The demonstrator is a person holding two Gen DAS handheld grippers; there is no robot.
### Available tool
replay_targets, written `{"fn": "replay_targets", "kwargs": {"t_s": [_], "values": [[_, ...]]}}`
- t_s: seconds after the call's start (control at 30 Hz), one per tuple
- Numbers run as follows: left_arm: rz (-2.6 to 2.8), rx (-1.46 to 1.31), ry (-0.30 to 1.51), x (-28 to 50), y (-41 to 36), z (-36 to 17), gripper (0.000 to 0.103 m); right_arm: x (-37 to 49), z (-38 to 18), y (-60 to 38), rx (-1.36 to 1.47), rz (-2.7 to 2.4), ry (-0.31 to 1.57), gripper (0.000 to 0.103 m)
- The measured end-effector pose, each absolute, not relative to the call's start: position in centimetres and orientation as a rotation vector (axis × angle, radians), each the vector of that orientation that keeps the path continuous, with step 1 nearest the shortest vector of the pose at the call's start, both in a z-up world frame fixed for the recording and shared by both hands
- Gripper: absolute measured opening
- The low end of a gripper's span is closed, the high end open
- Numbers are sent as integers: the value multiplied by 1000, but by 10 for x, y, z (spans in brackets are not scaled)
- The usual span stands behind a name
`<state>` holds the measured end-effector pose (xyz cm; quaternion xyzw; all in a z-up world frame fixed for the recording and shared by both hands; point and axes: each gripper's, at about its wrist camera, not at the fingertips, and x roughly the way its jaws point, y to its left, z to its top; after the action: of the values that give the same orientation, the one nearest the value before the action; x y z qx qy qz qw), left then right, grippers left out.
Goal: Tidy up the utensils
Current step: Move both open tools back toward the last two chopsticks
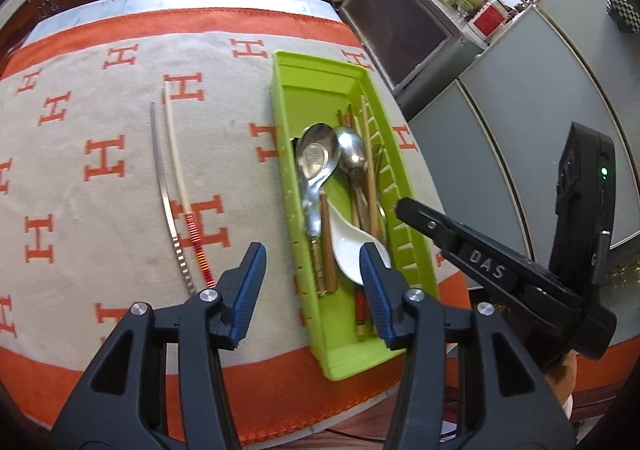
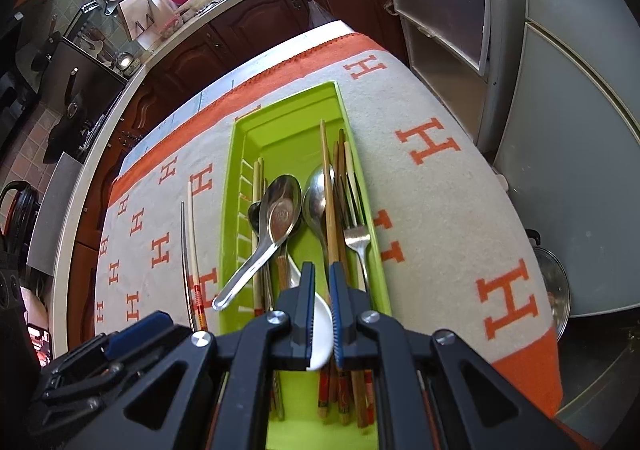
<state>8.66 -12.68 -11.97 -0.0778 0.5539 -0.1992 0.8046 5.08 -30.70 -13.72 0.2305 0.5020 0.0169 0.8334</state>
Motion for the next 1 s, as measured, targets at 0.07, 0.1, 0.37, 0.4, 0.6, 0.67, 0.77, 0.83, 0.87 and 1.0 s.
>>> {"fn": "replay_targets", "kwargs": {"t_s": [0.07, 0.1, 0.37, 0.4, 0.6, 0.67, 0.77, 0.83, 0.87, 1.0], "values": [[-406, -154, 1176, 81, -119, -114, 45, 45, -134, -305, 486, 36, 1061, 8], [-395, -147, 1170, 79, -114, -113, 45, 41, -132, -303, 483, 36, 1060, 8], [-331, -134, 1154, 51, -72, -112, 45, 15, -122, -278, 446, 52, 1065, 8], [-325, -135, 1156, 49, -67, -113, 45, 13, -121, -275, 442, 56, 1065, 8], [-287, -150, 1149, 37, -42, -113, 45, 5, -112, -255, 415, 79, 1062, 8], [-275, -164, 1146, 35, -34, -112, 45, 3, -109, -248, 403, 89, 1060, 8], [-265, -178, 1142, 33, -25, -111, 45, 1, -105, -239, 382, 101, 1058, 8], [-259, -186, 1142, 32, -20, -111, 45, 0, -104, -234, 378, 108, 1062, 8], [-257, -188, 1143, 32, -18, -111, 45, -1, -104, -232, 375, 114, 1063, 8], [-247, -185, 1140, 30, -13, -111, 45, 0, -101, -224, 359, 126, 1062, 8]]}}
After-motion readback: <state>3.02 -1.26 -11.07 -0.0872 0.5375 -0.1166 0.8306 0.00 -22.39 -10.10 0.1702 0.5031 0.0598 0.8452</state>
